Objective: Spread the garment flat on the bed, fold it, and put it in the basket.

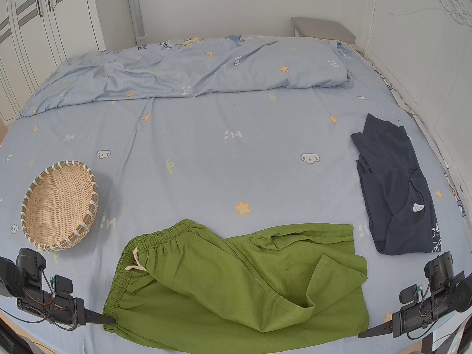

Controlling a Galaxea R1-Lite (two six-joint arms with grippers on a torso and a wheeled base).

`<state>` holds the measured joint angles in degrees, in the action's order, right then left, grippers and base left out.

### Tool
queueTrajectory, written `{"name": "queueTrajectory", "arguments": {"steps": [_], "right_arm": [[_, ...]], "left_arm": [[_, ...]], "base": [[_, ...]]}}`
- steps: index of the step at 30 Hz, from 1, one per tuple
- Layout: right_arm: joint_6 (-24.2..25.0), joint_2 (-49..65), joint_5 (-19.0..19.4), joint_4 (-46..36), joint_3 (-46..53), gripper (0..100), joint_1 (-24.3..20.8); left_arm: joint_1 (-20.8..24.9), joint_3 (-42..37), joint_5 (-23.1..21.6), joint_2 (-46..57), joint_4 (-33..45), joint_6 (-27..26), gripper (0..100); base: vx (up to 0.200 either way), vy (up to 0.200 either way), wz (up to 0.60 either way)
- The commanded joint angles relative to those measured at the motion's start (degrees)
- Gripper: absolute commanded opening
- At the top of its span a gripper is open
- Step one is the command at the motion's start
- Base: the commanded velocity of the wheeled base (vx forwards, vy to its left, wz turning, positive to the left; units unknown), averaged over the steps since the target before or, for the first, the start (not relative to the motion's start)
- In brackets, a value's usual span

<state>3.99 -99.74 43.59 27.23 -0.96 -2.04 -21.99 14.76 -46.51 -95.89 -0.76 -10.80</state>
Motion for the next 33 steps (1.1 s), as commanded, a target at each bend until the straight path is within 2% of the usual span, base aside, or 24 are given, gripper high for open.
{"name": "queueTrajectory", "arguments": {"steps": [1,10,14,21,25,26,27,33], "right_arm": [[0.06,-0.54,0.18,0.1,0.61,100,-0.16],[-0.03,0.51,0.18,2.56,0.96,100,0.45],[0.14,8.43,0.09,3.62,0.79,100,1.42],[0.5,20.91,-1.49,2.82,-4.31,100,5.38],[0.41,22.75,-1.49,2.82,-9.76,100,6.17],[0.41,22.75,-1.49,2.82,-9.76,100,6.17],[0.41,22.84,-1.58,2.82,-13.28,100,5.38],[1.02,22.31,-1.58,1.15,-25.05,100,0.45]], "left_arm": [[0.37,-0.26,-0.07,-0.44,0.05,-0.01,100],[0.02,0.27,0.01,0.44,0.4,0.17,100],[-2.44,2.82,-0.51,5.72,1.99,0.87,100],[-1.56,18.99,-0.69,10.99,16.93,5.35,100],[3.71,27.51,0.1,10.81,19.65,5.97,100],[3.71,27.51,0.1,10.81,19.65,5.97,100],[6.26,31.73,0.28,10.29,19.56,7.55,100],[16.54,43.16,3.79,3.08,18.86,15.72,100]], "base": [[0.0,0.0,0.0],[0.0,0.0,0.0],[0.0,0.0,0.0],[0.0,0.0,0.0],[0.0,0.0,0.0],[0.0,0.0,0.0],[0.0,0.0,0.0],[0.0,0.0,0.0]]}}
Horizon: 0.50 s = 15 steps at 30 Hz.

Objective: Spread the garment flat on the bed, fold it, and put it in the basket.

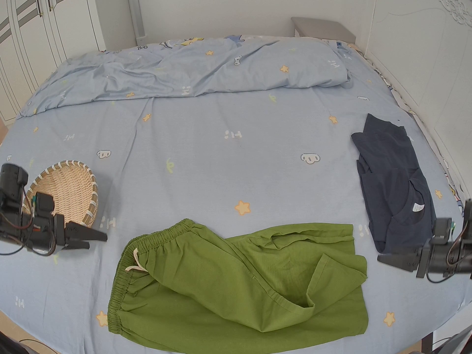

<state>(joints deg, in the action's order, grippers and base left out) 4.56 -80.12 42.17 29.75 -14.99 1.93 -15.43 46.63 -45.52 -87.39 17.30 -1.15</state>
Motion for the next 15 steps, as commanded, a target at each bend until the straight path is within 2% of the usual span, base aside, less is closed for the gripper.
{"name": "queueTrajectory", "arguments": {"steps": [1,3,4,5,7,9,10,11,12,13,14,15], "right_arm": [[0.36,2.51,-0.16,-2.85,-13.57,100,-4.12],[0.45,2.07,-0.16,-4.52,-16.21,100,-4.65],[0.45,1.45,-0.16,-7.33,-19.63,100,-5.09],[0.45,1.45,-0.16,-8.83,-20.86,100,-5.09],[0.45,1.28,-0.33,-11.64,-22.36,100,-5.27],[0.45,1.28,-0.51,-12.25,-22.45,100,-5.27],[0.45,1.19,-2.7,-15.42,-23.68,100,-6.67],[0.45,1.1,-4.64,-16.56,-24.47,100,-7.46],[0.36,1.1,-5.6,-17.09,-24.73,100,-7.73],[0.19,0.66,-8.51,-18.85,-25.61,100,-8.43],[0.19,0.66,-8.51,-18.85,-25.61,100,-8.43],[0.01,0.05,-10.44,-20.08,-26.05,100,-10.01]], "left_arm": [[12.27,13.84,4.65,-8.05,0.89,7.39,100],[14.38,16.56,6.85,-10.87,0.89,8.35,100],[16.84,21.31,10.45,-15.44,1.6,9.58,100],[18.07,24.21,11.86,-17.9,1.86,10.11,100],[20.18,29.13,12.56,-21.85,3.27,11.17,100],[20.62,30.19,12.47,-22.64,3.71,11.25,100],[22.46,35.72,12.65,-26.69,5.99,11.25,100],[23.26,37.83,13.09,-28.97,6.34,11.25,100],[23.43,38.62,13.09,-29.94,6.43,11.25,100],[23.96,40.82,13.18,-32.31,6.7,11.25,100],[23.96,40.82,13.18,-32.31,6.7,11.25,100],[24.13,42.76,13.18,-34.07,6.96,11.17,100]], "base": [[0.0,0.0,0.0],[0.0,0.0,0.0],[0.0,0.0,0.0],[0.0,0.0,0.0],[0.0,0.0,0.0],[0.0,0.0,0.0],[0.0,0.0,0.0],[0.0,0.0,0.0],[0.0,0.0,0.0],[0.0,0.0,0.0],[0.0,0.0,0.0],[0.0,0.0,0.0]]}}
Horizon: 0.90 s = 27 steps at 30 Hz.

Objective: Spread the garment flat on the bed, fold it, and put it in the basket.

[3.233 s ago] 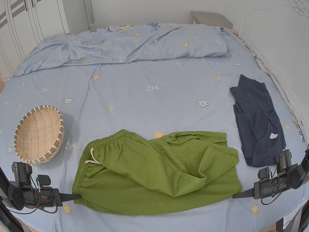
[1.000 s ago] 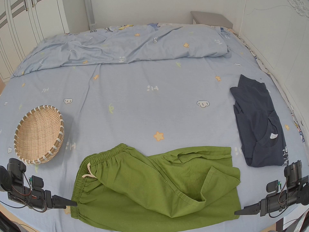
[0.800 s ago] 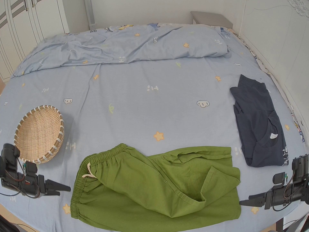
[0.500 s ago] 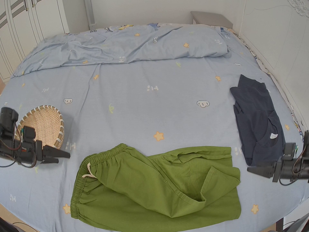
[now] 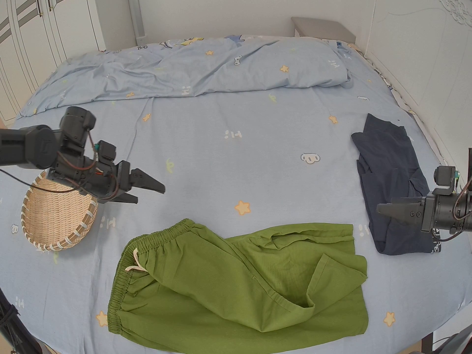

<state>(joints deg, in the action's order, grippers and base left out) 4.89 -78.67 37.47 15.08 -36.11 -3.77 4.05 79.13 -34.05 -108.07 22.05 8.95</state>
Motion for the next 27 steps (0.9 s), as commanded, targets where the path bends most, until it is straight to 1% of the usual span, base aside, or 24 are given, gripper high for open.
{"name": "queueTrajectory", "arguments": {"steps": [1,2,6,12,18,19,27], "right_arm": [[-0.32,-1.4,-5.83,-5.41,-4.94,100,-4.49],[-0.32,-1.49,-6.01,-5.41,-4.58,100,-5.64],[-0.32,-1.58,-6.27,-5.41,-4.23,100,-6.69],[-0.23,-2.46,-6.27,-5.32,-3.97,100,-6.6],[-0.14,-2.81,-6.36,-5.24,-4.06,100,-6.16],[-0.14,-2.9,-6.36,-5.15,-4.06,100,-6.16],[-0.14,-3.69,-6.36,-5.06,-4.15,100,-5.81]], "left_arm": [[4.65,10.43,1.7,-13.48,2.21,0.98,100],[4.92,10.78,1.7,-14.45,2.21,0.72,100],[5.88,10.43,1.7,-16.3,2.38,-0.07,100],[6.32,9.82,1.35,-17.0,2.56,-0.51,100],[6.94,9.82,1.0,-16.82,4.49,-0.69,100],[6.94,9.82,1.0,-16.82,4.58,-0.69,0],[7.47,9.82,1.0,-17.0,7.04,-1.83,0]], "base": [[0.0,0.0,0.0],[0.0,0.0,0.0],[0.0,0.0,0.0],[0.0,0.0,0.0],[0.0,0.0,0.0],[0.0,0.0,0.0],[0.0,0.0,0.0]]}}
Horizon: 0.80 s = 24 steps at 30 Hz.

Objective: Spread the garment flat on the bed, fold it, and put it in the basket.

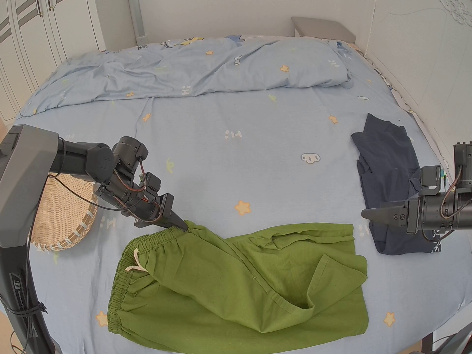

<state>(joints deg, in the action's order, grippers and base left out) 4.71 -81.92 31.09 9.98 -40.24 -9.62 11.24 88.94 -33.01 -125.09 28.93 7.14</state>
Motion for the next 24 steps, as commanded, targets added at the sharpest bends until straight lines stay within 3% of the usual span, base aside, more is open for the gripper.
{"name": "queueTrajectory", "arguments": {"steps": [1,11,24], "right_arm": [[-0.05,-0.52,0.03,0.04,-0.01,100,0.04],[0.04,-0.61,0.03,0.04,-0.1,100,0.04],[-0.22,-3.07,0.03,0.39,-0.45,100,1.09]], "left_arm": [[0.27,0.0,-0.03,0.11,0.16,-0.02,0],[-0.96,-0.17,-0.21,4.77,0.25,0.59,0],[-10.45,-7.29,-0.3,17.69,-1.24,1.47,0]], "base": [[0.0,0.0,0.0],[0.0,0.0,0.0],[0.0,0.0,0.0]]}}
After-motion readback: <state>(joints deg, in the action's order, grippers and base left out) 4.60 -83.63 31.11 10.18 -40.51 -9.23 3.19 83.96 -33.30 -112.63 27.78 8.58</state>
